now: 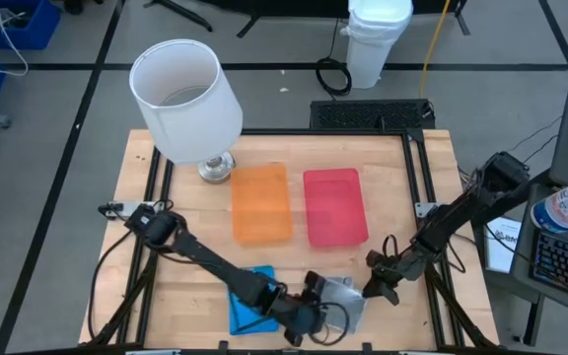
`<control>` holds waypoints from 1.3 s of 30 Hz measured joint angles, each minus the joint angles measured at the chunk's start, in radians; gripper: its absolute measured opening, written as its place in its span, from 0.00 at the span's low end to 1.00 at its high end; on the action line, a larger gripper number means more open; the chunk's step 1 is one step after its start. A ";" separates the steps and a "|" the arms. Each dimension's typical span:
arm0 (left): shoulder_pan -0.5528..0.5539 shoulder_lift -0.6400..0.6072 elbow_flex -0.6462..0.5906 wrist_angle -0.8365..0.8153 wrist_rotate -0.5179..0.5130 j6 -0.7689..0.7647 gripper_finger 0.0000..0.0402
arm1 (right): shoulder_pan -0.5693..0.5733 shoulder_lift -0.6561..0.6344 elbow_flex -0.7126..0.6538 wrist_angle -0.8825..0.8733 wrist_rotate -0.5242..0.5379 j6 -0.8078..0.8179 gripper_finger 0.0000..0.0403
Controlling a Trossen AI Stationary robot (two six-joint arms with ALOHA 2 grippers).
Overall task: Pick & place jewel cases by type
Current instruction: Put the black CD case into the pink bin
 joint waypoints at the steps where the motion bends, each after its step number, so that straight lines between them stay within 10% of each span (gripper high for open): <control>1: -0.007 -0.012 0.000 -0.023 -0.009 -0.011 0.20 | 0.000 -0.019 0.000 -0.004 0.011 -0.013 0.08; 14: -0.075 -0.054 0.000 -0.258 -0.023 -0.176 0.19 | -0.031 -0.259 0.036 -0.112 0.040 -0.230 0.08; 25: -0.085 -0.054 0.000 -0.309 -0.022 -0.227 0.19 | -0.181 -0.373 0.641 -1.236 0.186 -0.536 0.07; 39: -0.074 -0.054 0.000 -0.316 -0.020 -0.196 0.19 | -0.578 -0.102 1.132 -1.845 0.121 -1.028 0.06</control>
